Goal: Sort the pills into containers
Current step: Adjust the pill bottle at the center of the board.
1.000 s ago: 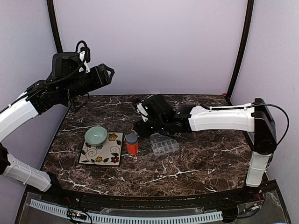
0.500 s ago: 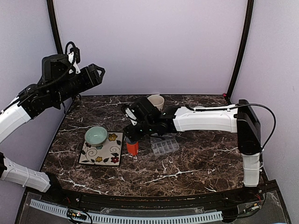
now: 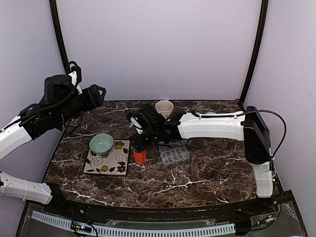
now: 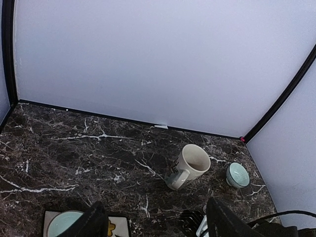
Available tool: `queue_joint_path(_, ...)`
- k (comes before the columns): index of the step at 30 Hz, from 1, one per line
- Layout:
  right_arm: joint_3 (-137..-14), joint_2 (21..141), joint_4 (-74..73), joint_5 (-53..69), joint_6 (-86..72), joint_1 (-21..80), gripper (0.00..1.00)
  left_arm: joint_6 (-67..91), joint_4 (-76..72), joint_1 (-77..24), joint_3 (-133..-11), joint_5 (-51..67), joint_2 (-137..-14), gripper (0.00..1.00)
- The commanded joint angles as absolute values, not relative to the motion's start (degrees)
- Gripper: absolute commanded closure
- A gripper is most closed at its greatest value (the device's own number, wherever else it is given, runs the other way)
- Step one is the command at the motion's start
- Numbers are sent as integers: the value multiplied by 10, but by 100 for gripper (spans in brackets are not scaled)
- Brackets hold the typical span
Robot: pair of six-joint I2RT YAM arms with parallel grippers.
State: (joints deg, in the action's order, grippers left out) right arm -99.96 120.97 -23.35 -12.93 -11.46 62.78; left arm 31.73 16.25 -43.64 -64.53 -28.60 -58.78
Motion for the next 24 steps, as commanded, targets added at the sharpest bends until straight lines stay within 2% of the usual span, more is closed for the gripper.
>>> queue_joint_path(1, -1020, 1224, -244, -135, -119, 632, 23, 323, 152, -433, -626, -297, -575, 30)
queue_joint_path(24, -930, 1153, -202, -98, -141, 633, 22, 338, 133, -432, -596, -290, -578, 31)
